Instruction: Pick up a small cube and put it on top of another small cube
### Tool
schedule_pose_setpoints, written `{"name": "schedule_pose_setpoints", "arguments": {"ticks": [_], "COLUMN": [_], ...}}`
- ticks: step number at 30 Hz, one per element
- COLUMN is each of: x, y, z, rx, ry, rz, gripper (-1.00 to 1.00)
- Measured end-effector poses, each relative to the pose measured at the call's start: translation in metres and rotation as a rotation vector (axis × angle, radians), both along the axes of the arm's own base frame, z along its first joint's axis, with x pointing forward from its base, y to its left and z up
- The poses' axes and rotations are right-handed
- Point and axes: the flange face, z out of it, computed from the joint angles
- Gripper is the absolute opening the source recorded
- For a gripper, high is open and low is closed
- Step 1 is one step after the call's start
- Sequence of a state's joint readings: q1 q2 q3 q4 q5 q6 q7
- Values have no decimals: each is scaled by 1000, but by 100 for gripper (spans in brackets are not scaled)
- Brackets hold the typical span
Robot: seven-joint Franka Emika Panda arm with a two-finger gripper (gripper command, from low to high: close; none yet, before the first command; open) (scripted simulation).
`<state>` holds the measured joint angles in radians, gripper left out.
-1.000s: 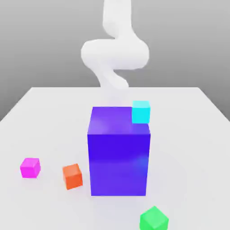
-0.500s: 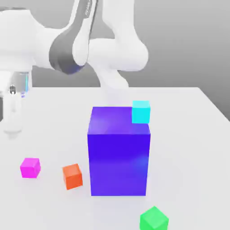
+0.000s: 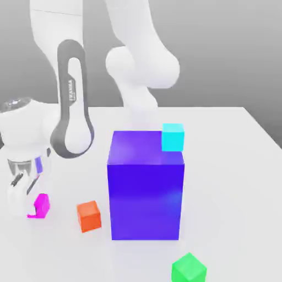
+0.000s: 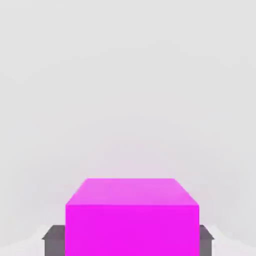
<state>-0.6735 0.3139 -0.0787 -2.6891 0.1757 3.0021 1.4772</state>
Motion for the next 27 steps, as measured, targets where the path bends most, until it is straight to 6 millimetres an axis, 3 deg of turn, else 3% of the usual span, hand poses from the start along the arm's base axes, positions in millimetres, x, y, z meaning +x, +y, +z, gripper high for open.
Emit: {"name": "schedule_pose_setpoints", "arguments": {"ticks": [2,8,10,14,18,23,25,27], "x": [0,0,32,116,173,205,213,214], "y": [0,0,21,101,197,319,362,377], "z": [-2,51,60,73,85,99,83,56], "rx": [1,1,3,5,5,2,0,0], "ry": [0,0,2,8,9,3,1,0], "rz": [0,1,113,436,729,1042,1149,1184], "gripper": [-100,-100,-100,-100,-100,-100,-100,-100]}}
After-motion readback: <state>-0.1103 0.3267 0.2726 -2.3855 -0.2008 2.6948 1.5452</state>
